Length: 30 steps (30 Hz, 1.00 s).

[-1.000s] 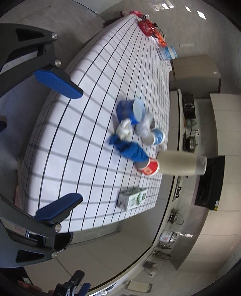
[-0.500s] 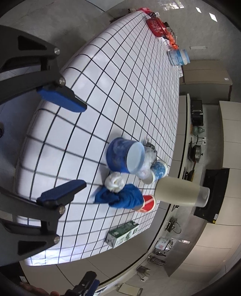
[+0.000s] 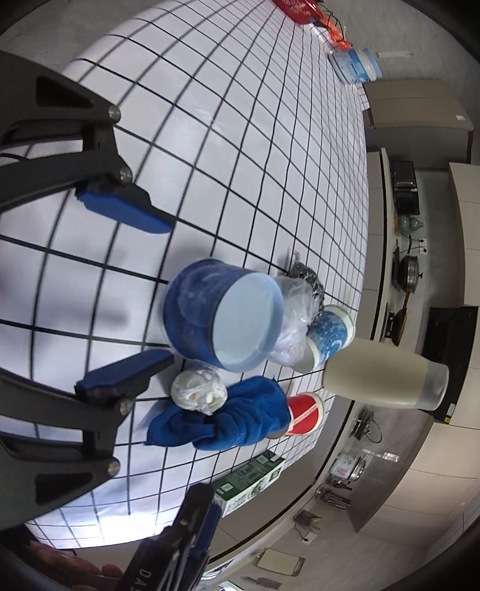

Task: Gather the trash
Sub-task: 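Grasp the blue cup with the left gripper while the right gripper grasps the blue towel, then lift the blue cup with the left gripper while the right gripper lifts the blue towel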

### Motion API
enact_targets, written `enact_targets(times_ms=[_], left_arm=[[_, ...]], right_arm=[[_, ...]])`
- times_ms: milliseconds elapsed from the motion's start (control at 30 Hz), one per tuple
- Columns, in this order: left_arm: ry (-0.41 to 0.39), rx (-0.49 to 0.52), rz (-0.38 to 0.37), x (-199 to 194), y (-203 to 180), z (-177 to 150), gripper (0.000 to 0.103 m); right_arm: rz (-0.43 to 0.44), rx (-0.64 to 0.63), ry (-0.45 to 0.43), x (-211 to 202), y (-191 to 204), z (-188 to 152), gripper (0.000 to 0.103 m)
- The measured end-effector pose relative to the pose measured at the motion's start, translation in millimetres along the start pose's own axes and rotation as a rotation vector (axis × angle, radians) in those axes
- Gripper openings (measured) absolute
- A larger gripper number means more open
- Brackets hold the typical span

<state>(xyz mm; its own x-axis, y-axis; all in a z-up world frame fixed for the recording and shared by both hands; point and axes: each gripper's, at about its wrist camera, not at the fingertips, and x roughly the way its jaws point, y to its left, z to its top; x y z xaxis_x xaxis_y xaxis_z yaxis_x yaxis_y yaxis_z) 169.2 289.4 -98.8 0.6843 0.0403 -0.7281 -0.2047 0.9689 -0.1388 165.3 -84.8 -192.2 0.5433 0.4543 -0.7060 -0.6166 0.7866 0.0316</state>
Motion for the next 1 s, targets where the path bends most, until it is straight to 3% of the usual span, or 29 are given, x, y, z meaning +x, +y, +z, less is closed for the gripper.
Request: enact_targets(times_ms=[433,1000], left_arm=[[0.021,0.014,-0.056,28,-3,23,0.066],[0.019,0.013,-0.062,38,1,35,0.066]], right_arm=[[0.027,0.027,0.049,59,9,27,0.05],[0.046,0.074,0.04,67,2,43,0.05]])
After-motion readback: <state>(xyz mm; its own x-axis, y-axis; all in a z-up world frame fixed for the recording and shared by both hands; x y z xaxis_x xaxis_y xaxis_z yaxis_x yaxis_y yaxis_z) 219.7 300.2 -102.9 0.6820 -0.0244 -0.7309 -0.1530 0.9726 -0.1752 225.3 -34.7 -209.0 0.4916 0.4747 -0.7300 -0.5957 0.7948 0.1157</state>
